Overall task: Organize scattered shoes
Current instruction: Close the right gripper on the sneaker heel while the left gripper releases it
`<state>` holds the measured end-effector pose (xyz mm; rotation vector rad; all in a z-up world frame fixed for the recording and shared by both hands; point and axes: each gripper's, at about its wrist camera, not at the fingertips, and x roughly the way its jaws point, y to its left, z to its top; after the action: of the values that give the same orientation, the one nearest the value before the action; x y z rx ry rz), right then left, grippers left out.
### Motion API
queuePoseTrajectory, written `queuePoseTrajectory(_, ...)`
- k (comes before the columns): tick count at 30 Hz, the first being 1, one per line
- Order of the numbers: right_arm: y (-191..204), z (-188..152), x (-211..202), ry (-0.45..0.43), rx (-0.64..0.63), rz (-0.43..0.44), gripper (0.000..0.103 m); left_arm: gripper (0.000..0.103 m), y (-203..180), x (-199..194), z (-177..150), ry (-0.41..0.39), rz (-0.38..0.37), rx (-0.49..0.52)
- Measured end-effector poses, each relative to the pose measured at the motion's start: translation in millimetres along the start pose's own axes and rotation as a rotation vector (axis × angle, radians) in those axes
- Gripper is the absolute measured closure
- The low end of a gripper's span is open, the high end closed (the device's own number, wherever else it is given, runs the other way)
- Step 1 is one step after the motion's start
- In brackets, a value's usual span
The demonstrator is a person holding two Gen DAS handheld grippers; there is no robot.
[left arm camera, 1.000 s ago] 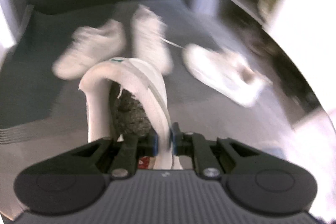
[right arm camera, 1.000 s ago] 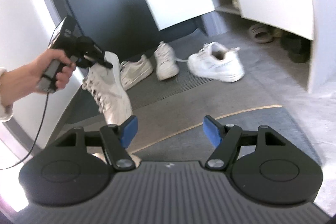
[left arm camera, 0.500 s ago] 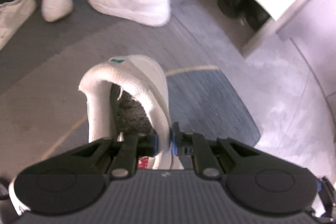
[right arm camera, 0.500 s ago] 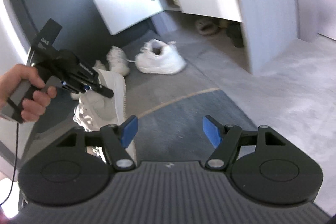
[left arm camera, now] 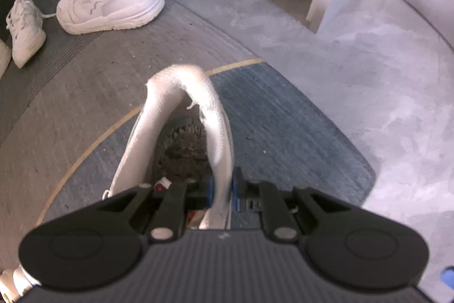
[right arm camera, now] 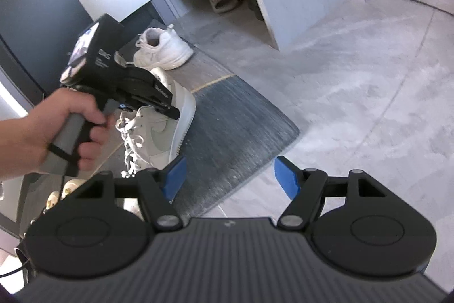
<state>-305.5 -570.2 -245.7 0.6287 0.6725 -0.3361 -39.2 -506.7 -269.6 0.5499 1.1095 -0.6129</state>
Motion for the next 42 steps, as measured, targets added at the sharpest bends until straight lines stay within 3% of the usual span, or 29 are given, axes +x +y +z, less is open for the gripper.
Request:
queuePoseTrajectory(6, -11, -8, -3, 0.028, -0.005, -0.018, 0.032, 0.083, -7, 17, 6, -0.042, 0.025, 0.025)
queuePoseTrajectory(11, -13, -6, -9, 0.029, -0.041, -0.032, 0.032, 0.072, 5, 3, -1, -0.074, -0.05, 0.034)
queuePoseTrajectory(12, -13, -4, -10, 0.029, -0.049, -0.033, 0.032, 0.068, 8, -6, -2, -0.092, -0.068, 0.045)
queuePoseTrajectory(15, -4, 9, -9, 0.024, -0.123, -0.05, 0.032, 0.034, 24, -41, -7, -0.148, -0.122, 0.065)
queuePoseTrajectory(19, 29, 43, 7, 0.02, -0.361, -0.059, 0.032, 0.033, 70, -87, -20, -0.227, -0.192, 0.058)
queuePoseTrajectory(22, 70, 74, 36, 0.055, -0.566, -0.028, 0.032, 0.031, 118, -115, -42, -0.278, -0.177, 0.049)
queuePoseTrajectory(27, 147, 117, 113, 0.164, -0.878, 0.001, 0.032, 0.028, 193, -128, -79, -0.267, -0.166, -0.1)
queuePoseTrajectory(30, 187, 123, 168, 0.255, -1.109, -0.058, 0.033, 0.028, 227, -129, -102, -0.251, -0.158, -0.166)
queuePoseTrajectory(32, 205, 124, 197, 0.327, -1.197, -0.082, 0.033, 0.028, 244, -130, -114, -0.244, -0.155, -0.199)
queuePoseTrajectory(39, 244, 103, 275, 0.575, -1.476, -0.103, 0.043, 0.029, 294, -151, -151, -0.262, -0.128, -0.262)
queuePoseTrajectory(42, 247, 92, 295, 0.63, -1.535, -0.102, 0.045, 0.029, 305, -158, -163, -0.264, -0.113, -0.262)
